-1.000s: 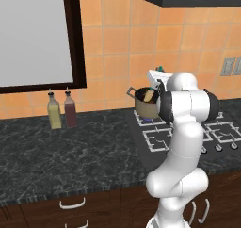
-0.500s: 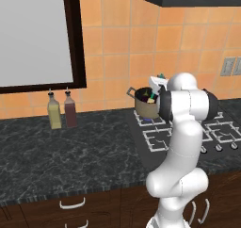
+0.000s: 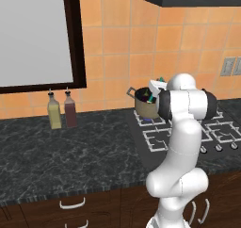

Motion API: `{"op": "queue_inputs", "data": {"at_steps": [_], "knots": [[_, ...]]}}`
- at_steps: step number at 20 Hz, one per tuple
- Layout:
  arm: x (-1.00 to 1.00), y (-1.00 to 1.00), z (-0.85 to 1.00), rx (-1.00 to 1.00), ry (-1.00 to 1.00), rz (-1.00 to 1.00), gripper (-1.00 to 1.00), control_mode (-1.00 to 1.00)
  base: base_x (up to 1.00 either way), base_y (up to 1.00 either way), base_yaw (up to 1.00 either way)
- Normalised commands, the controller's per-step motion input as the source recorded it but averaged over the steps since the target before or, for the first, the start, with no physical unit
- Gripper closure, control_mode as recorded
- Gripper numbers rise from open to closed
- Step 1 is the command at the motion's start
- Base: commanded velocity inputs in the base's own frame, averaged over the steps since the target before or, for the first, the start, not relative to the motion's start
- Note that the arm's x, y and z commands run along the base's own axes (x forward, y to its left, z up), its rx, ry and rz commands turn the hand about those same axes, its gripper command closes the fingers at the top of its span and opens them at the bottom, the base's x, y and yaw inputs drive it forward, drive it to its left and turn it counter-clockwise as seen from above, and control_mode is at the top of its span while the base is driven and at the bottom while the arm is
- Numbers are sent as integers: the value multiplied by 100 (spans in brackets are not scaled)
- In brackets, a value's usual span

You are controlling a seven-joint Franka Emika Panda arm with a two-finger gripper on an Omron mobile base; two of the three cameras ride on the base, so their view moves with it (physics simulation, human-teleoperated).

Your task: Put the eggplant and bell pepper in the pot. Retrieve the spatula and lightly stir the vegetables in the pot.

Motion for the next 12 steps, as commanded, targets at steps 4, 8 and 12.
{"op": "queue_inputs", "data": {"at_steps": [4, 8, 12], "knots": [[0, 0, 1, -16, 1, 3, 100, -100, 0, 0, 0], [0, 0, 10, -25, 3, 3, 100, -100, 0, 0, 0], [0, 0, 29, -23, 0, 3, 100, -100, 0, 0, 0]]}}
